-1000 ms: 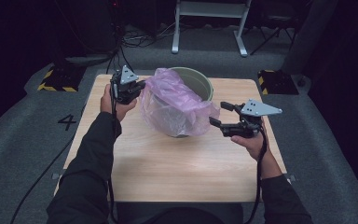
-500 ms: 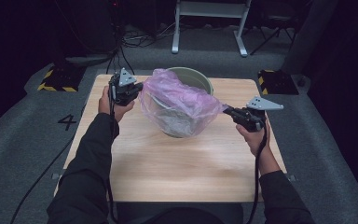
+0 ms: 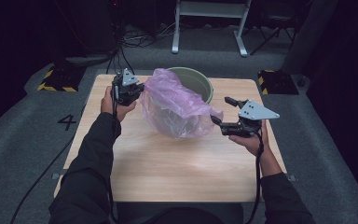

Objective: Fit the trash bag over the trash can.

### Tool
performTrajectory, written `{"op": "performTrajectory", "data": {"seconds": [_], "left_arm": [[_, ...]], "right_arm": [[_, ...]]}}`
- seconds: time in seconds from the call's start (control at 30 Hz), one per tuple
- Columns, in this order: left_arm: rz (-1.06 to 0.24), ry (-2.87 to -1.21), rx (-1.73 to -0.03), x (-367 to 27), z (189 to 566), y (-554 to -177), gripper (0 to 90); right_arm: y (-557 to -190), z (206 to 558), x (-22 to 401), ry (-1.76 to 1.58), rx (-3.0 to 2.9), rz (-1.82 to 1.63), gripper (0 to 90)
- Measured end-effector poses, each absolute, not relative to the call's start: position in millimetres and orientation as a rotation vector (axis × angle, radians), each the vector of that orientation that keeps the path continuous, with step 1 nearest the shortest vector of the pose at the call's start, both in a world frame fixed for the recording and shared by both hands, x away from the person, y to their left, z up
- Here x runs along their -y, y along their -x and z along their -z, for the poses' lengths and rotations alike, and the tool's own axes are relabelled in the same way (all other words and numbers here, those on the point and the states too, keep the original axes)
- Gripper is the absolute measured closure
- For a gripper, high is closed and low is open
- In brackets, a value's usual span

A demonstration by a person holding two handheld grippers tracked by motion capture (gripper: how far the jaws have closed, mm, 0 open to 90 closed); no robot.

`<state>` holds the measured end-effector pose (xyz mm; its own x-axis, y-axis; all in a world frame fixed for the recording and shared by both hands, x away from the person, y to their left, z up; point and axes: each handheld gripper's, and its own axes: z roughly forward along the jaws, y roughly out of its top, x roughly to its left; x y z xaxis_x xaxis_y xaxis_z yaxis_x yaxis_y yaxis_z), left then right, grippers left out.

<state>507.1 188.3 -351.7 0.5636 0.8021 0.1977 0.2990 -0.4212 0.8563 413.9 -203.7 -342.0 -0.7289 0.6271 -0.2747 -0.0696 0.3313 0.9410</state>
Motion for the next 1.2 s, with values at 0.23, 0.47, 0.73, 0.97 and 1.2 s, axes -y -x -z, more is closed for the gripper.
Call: {"op": "performTrajectory", "data": {"seconds": [0.23,0.47,0.73,0.97,1.2], "left_arm": [[-0.785,-1.994,-0.882,-184,354,-511,89.6],[-0.755,-1.989,-0.896,-181,365,-521,89.6],[-0.714,-2.000,-0.924,-181,379,-532,89.7],[-0.612,-1.966,-0.962,-181,400,-547,89.9],[-0.548,-1.959,-0.948,-176,410,-546,90.0]], "right_arm": [[-428,331,204,-0.420,-1.981,-1.585,74.2],[-472,340,215,-0.686,-2.012,-1.657,90.0],[-522,366,224,-1.062,-1.991,-1.539,90.0],[-553,384,225,-1.200,-2.003,-1.503,90.0],[-563,397,215,-1.215,-2.060,-1.527,90.0]]}}
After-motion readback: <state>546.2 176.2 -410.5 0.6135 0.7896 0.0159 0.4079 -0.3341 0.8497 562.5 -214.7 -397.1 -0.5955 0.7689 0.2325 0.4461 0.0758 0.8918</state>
